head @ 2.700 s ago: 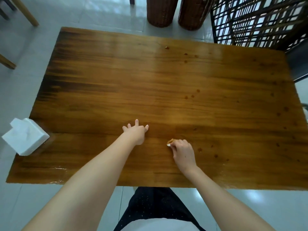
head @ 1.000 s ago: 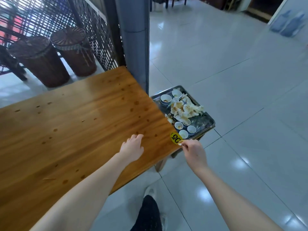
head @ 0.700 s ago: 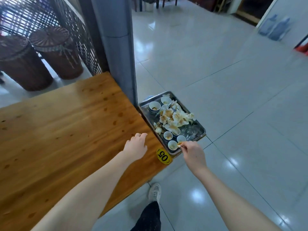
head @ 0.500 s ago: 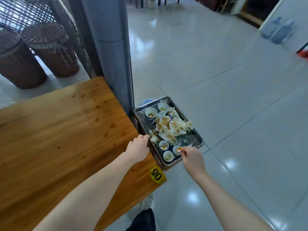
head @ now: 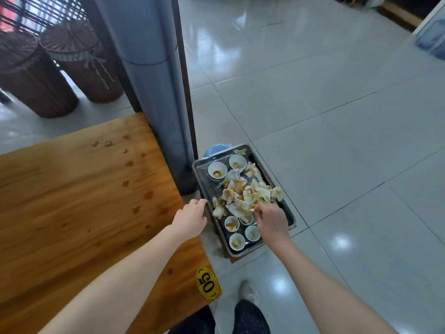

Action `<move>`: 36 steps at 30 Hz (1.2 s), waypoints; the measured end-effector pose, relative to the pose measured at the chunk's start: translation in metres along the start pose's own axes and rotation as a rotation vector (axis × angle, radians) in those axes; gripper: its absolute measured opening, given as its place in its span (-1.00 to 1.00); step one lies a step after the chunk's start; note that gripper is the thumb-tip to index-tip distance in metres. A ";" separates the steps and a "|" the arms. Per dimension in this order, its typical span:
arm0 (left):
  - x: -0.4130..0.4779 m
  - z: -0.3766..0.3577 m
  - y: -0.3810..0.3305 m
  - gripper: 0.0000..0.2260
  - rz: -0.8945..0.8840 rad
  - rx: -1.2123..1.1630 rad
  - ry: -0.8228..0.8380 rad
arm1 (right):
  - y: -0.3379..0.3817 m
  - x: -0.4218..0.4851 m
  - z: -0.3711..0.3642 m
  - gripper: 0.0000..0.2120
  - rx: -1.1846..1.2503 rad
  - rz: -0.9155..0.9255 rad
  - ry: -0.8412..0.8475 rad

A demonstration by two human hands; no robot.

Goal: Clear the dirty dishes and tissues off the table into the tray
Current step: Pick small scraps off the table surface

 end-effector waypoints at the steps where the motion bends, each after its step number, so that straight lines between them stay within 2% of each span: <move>1: 0.000 0.000 -0.001 -0.53 0.021 -0.005 -0.006 | 0.000 0.005 0.001 -0.87 -0.017 0.033 -0.004; 7: -0.008 -0.005 -0.014 -0.53 0.154 -0.075 -0.054 | -0.007 0.026 0.004 -0.87 -0.080 0.205 0.006; 16: -0.041 -0.025 -0.032 -0.49 0.353 -0.190 -0.124 | -0.015 0.036 -0.008 -0.76 -0.203 0.395 0.183; 25: -0.104 -0.017 -0.016 -0.51 0.492 -0.303 -0.303 | 0.047 0.003 -0.005 -0.75 -0.007 0.605 0.173; 31: -0.168 -0.029 0.027 -0.50 0.606 -0.379 -0.361 | 0.094 -0.031 -0.022 -0.53 -0.110 0.774 0.278; 36: -0.236 -0.053 0.068 -0.50 0.715 -0.442 -0.428 | 0.142 -0.078 -0.038 -0.49 -0.171 0.885 0.296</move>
Point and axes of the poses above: each hand's wrist, its own x-axis towards the middle knuckle, its own z-axis out of the back of the hand, y = z × x, the point moved 8 cm from there along x, towards the middle knuckle, and after that the axes turned 1 degree about -z, right-handed, at the moved point
